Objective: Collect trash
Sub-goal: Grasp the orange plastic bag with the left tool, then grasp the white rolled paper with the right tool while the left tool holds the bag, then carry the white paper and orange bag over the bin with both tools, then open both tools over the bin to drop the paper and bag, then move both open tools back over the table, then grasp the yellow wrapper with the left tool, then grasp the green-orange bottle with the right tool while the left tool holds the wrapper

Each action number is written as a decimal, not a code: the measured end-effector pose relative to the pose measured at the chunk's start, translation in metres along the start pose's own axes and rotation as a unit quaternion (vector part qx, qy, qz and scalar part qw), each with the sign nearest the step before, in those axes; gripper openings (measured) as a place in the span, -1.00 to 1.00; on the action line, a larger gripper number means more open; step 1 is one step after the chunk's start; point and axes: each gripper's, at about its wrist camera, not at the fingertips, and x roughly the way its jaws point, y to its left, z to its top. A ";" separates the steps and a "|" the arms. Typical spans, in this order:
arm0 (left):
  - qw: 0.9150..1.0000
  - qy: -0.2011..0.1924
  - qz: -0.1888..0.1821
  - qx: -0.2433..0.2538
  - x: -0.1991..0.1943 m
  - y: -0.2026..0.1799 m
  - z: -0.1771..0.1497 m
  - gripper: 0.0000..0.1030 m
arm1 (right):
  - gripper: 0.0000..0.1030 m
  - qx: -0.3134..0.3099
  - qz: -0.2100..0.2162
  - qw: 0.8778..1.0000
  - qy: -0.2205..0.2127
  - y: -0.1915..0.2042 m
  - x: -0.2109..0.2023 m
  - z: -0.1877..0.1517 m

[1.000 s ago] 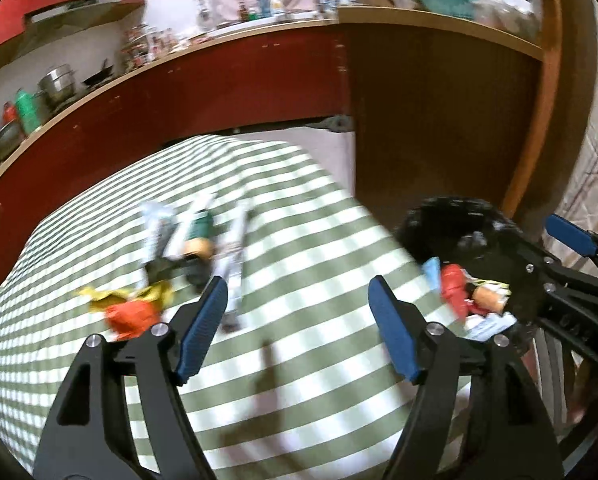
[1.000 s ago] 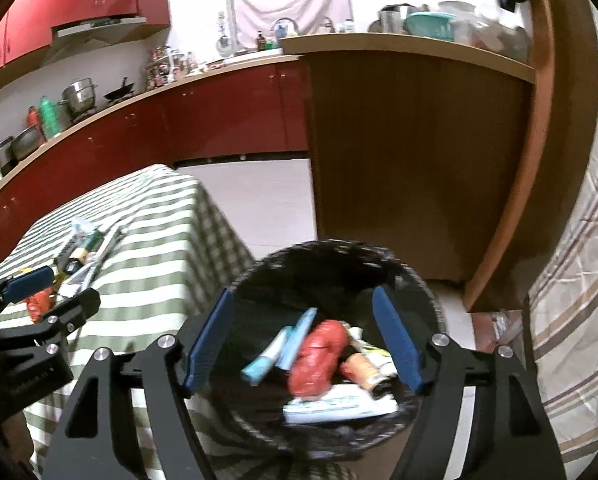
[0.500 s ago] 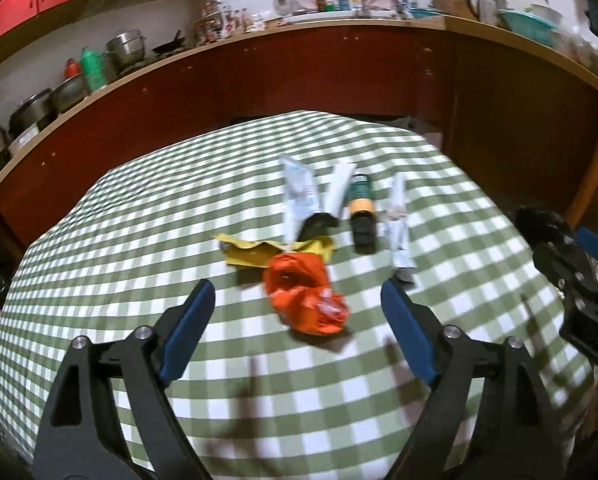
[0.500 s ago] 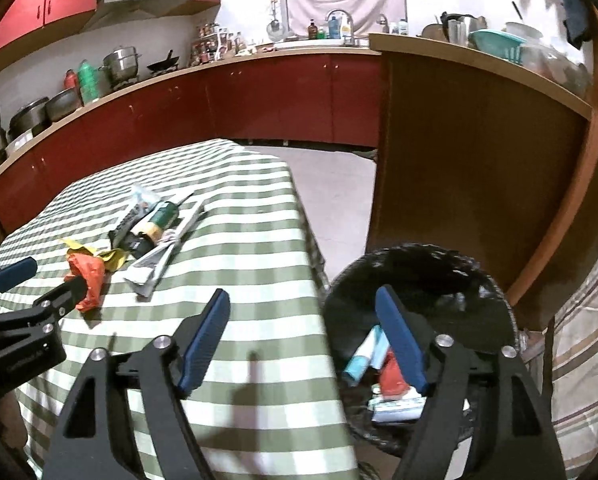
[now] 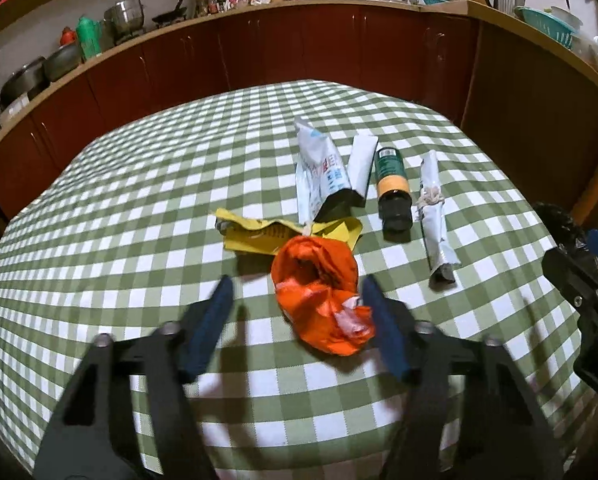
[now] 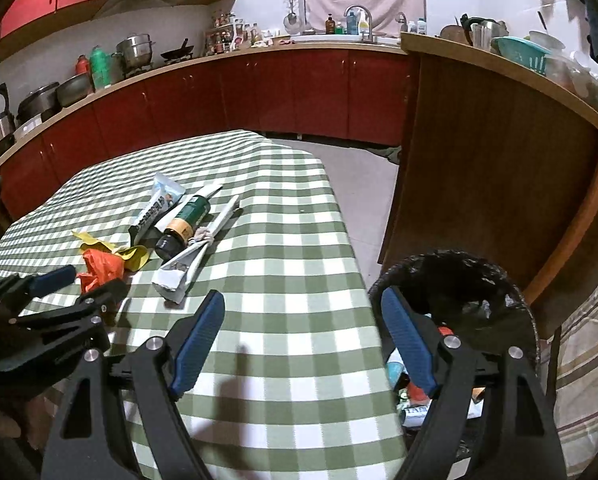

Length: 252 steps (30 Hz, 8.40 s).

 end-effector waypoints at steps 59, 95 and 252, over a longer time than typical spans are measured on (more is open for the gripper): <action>0.998 -0.056 -0.004 0.019 -0.047 0.021 -0.014 -0.23 | -0.67 -0.055 -0.021 0.998 -0.014 0.013 -0.022 -0.001; 0.980 -0.083 -0.117 0.140 -0.031 -0.198 0.010 -0.22 | -0.67 0.061 -0.090 0.994 -0.022 -0.144 -0.035 -0.036; 0.994 -0.005 0.072 -0.076 0.020 0.183 0.007 0.24 | -0.52 -0.056 0.036 0.995 0.076 0.099 0.089 0.054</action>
